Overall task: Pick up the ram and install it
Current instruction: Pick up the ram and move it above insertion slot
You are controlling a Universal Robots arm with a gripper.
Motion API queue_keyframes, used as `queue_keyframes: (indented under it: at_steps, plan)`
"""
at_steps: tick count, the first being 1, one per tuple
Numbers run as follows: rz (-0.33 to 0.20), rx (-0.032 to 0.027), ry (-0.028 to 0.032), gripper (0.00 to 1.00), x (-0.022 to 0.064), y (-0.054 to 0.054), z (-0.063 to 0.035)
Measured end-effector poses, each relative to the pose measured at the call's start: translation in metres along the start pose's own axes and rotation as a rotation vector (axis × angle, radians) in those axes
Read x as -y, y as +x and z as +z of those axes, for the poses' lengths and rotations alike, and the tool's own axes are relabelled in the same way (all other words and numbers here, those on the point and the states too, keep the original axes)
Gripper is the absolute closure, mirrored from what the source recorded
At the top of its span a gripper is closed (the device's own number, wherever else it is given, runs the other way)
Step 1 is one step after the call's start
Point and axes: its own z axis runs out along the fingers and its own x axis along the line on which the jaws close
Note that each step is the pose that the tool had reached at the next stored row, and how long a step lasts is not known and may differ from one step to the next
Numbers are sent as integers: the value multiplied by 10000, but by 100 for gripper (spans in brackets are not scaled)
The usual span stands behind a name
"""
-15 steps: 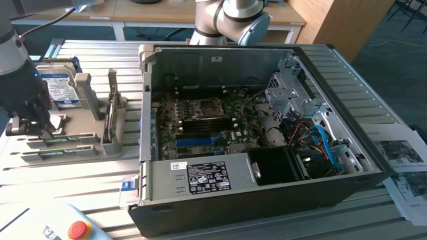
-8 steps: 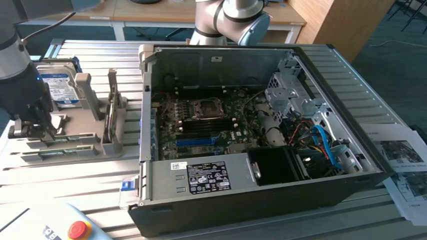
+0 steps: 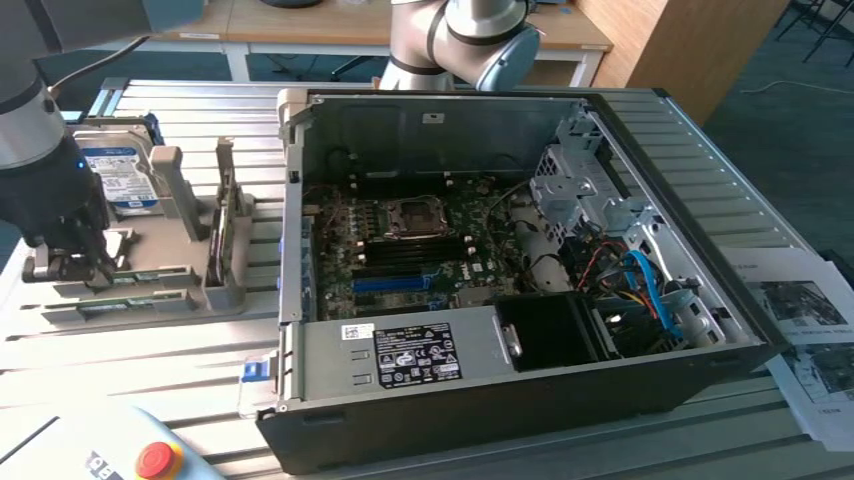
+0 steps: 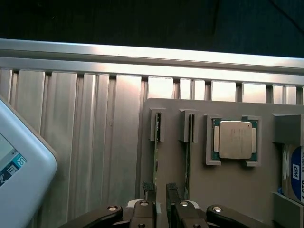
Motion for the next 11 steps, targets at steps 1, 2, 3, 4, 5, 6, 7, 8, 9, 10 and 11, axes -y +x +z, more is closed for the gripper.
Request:
queue_keyframes:
  at_steps: [1, 2, 3, 4, 5, 6, 7, 8, 9, 10, 11]
  plan:
    - [0, 0, 0, 76, 0, 0, 10]
    - [0, 0, -1, 76, 1, 1, 21]
    - [0, 0, 0, 76, 1, 1, 33]
    - [0, 0, 0, 76, 2, 1, 43]
    - [0, 0, -1, 76, 2, 1, 53]
    - [0, 0, 0, 76, 3, 2, 63]
    - [0, 0, 0, 76, 3, 2, 73]
    - [0, 0, 0, 76, 4, 2, 83]
    - [0, 0, 0, 76, 4, 2, 93]
    - [0, 0, 0, 76, 5, 2, 102]
    - [1, -1, -1, 76, 5, 2, 110]
